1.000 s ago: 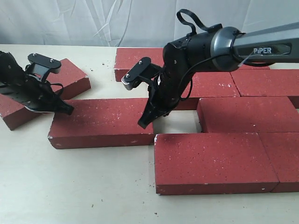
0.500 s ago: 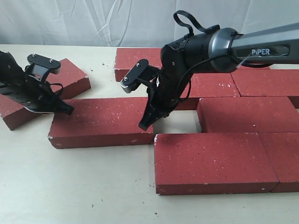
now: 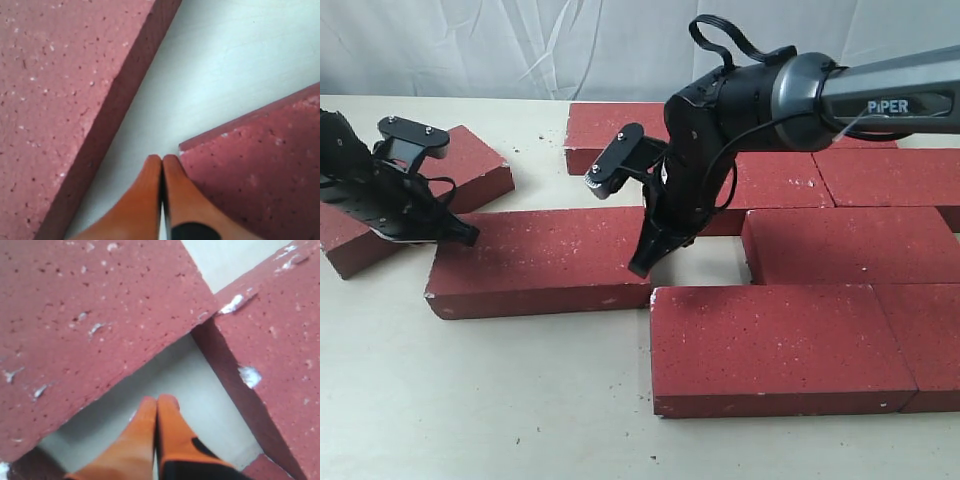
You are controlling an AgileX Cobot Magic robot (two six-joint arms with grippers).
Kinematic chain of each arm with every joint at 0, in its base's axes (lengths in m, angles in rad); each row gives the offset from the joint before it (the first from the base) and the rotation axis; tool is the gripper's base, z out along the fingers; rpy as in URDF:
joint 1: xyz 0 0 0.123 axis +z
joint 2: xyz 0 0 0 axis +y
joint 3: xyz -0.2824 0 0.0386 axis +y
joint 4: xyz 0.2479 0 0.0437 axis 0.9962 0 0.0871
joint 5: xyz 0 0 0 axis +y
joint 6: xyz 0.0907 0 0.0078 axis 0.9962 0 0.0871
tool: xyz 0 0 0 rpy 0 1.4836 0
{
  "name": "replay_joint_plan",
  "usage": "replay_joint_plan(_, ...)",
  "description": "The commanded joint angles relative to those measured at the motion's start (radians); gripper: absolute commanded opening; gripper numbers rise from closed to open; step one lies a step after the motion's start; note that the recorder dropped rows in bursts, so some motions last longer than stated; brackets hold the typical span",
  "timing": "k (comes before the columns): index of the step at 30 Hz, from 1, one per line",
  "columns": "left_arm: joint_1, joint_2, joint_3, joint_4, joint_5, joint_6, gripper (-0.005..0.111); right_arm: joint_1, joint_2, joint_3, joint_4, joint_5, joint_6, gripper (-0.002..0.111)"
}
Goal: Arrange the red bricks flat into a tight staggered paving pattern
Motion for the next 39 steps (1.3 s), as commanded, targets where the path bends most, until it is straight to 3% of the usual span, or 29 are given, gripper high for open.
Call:
replay_joint_plan(1, -0.003, 0.004, -0.003, -0.013, 0.012, 0.002, 0.0, -0.002, -0.011, -0.003, -0.035, 0.008, 0.014, -0.001)
replay_joint_plan(6, -0.003, 0.004, -0.003, -0.01, -0.02, 0.002, 0.0, -0.002, -0.055, -0.003, -0.08, -0.078, 0.099, -0.001)
replay_joint_plan(9, -0.003, 0.004, -0.003, -0.012, -0.027, 0.002, 0.0, -0.006, -0.041, -0.053, -0.025, -0.312, 0.1, -0.001)
replay_joint_plan(13, -0.003, 0.004, -0.003, -0.012, -0.023, 0.002, 0.0, -0.033, 0.102, -0.302, 0.026, -0.089, 0.1, -0.001)
replay_joint_plan(19, -0.003, 0.004, -0.003, -0.012, -0.023, 0.002, 0.0, -0.037, 0.26, -0.518, 0.026, 0.119, 0.091, -0.001)
replay_joint_plan(39, -0.003, 0.004, -0.003, -0.012, -0.021, 0.002, 0.0, -0.033, 0.31, -0.561, 0.067, 0.239, 0.064, -0.001)
